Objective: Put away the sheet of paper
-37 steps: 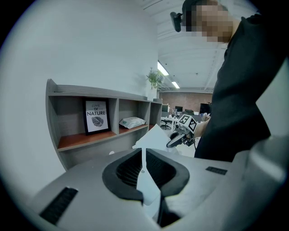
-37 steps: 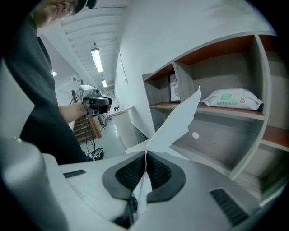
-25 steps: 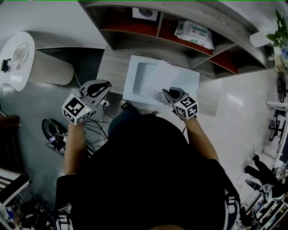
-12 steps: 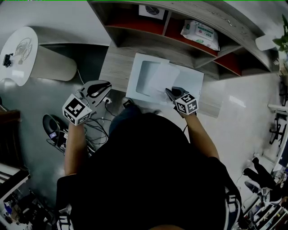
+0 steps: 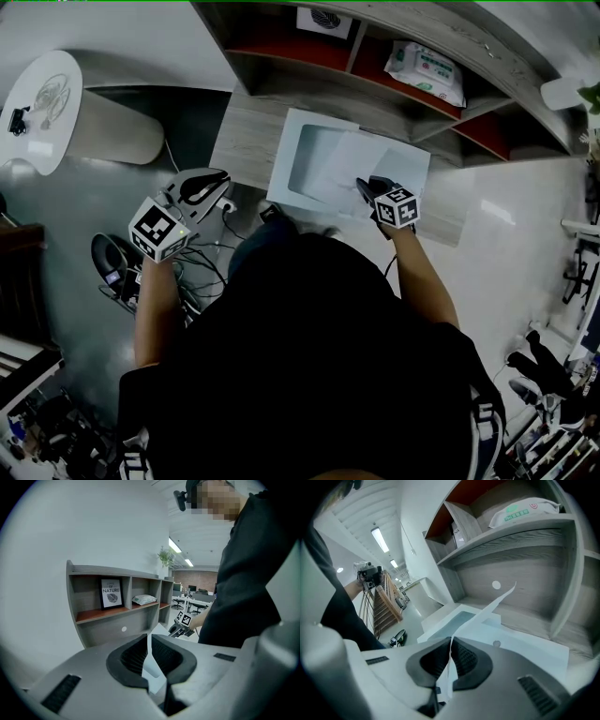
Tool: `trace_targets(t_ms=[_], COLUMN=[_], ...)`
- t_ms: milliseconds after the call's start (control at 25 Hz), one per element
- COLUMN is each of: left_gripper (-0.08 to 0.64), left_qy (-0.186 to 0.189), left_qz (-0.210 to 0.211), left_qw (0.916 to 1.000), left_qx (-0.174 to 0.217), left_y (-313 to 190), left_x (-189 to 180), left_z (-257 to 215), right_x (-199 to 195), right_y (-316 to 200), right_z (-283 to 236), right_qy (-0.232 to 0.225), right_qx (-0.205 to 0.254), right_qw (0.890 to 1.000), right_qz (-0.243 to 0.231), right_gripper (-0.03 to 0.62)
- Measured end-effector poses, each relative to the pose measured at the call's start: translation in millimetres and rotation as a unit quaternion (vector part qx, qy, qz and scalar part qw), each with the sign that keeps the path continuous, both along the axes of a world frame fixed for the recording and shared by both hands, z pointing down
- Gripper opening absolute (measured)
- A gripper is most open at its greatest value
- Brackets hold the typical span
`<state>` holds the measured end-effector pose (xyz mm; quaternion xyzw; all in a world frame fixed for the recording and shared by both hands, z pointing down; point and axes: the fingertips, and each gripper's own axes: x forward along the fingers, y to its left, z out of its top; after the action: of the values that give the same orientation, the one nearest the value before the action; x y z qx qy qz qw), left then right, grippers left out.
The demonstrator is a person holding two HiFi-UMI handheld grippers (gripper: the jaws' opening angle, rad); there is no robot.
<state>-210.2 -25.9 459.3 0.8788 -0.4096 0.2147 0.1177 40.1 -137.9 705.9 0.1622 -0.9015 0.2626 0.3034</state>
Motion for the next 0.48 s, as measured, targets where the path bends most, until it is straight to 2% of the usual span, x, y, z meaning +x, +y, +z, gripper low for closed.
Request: trace_targets(t_ms=[480], left_gripper=[0.023], left_qy=[-0.003], left_qz=[0.001], left_qw=[1.0], left_qx=[-0.007], left_y=[-5], left_x=[-1], left_z=[6], right_x=[9], right_y=[-11], right_z=[31], right_qy=[0.013], right_qx=[-0.026], right_qw=[0.999], right_qz=[0.022], right_gripper=[0.014])
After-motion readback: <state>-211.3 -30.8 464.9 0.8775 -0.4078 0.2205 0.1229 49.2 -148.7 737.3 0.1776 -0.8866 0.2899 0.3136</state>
